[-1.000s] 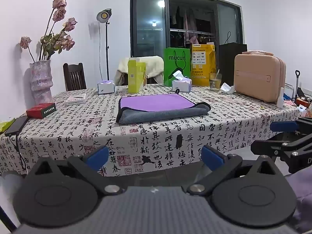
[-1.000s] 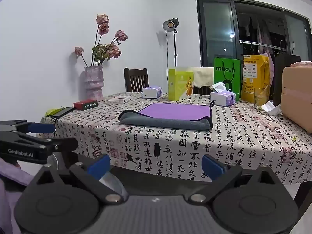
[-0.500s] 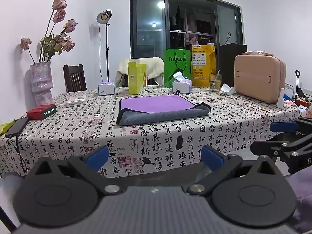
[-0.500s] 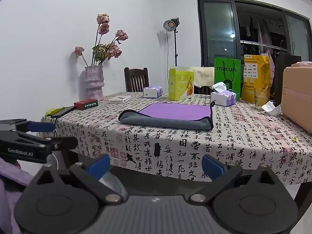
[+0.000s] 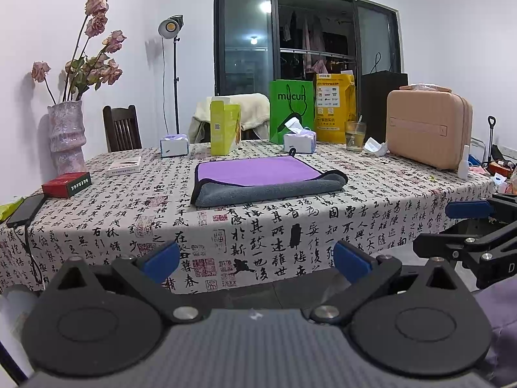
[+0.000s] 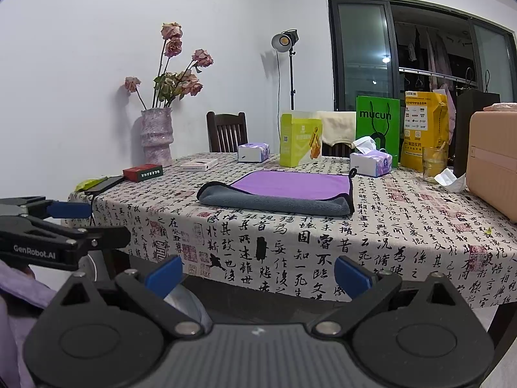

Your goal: Fold towel

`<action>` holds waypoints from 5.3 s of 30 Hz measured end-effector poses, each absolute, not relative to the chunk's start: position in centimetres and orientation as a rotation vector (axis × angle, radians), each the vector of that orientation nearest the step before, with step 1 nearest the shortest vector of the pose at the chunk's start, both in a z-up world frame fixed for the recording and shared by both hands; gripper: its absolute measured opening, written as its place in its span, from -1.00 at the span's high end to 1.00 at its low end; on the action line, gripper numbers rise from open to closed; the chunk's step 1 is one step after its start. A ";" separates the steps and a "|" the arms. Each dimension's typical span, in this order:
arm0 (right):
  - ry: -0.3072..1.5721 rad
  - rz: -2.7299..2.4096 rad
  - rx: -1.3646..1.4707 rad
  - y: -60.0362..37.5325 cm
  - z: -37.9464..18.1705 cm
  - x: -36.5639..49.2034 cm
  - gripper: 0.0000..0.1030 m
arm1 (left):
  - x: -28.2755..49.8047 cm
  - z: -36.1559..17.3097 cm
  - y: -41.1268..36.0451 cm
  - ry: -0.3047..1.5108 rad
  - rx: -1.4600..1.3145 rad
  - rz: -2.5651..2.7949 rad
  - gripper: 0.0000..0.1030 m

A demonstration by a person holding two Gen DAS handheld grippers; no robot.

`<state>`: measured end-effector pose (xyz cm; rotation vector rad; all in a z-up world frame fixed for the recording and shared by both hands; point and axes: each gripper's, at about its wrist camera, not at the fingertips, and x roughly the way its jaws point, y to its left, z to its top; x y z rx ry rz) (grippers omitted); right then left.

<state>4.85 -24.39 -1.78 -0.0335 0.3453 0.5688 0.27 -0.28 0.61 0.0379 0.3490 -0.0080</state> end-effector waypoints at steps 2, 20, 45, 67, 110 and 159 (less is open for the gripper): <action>0.345 0.569 -0.034 -24.4 -1.8 4.8 -0.96 | 0.3 0.6 -0.3 0.349 0.038 -0.009 -1.00; 0.347 0.571 -0.035 -24.2 -2.0 4.7 -0.96 | 0.4 0.4 -0.1 0.349 0.038 -0.009 -1.00; 0.351 0.573 -0.034 -24.1 -2.2 4.7 -0.96 | 0.3 0.2 -0.2 0.349 0.038 -0.010 -1.00; 0.355 0.564 -0.038 -23.7 -2.8 4.5 -0.96 | 0.3 -0.2 -0.5 0.338 0.044 -0.004 -1.00; 0.452 0.511 0.008 -22.7 -4.9 14.2 -0.96 | 10.2 -2.1 3.7 0.467 0.007 0.103 -1.00; 0.450 0.538 -0.018 -20.3 -6.3 34.0 0.37 | 28.3 -3.3 6.8 0.538 0.038 0.046 0.78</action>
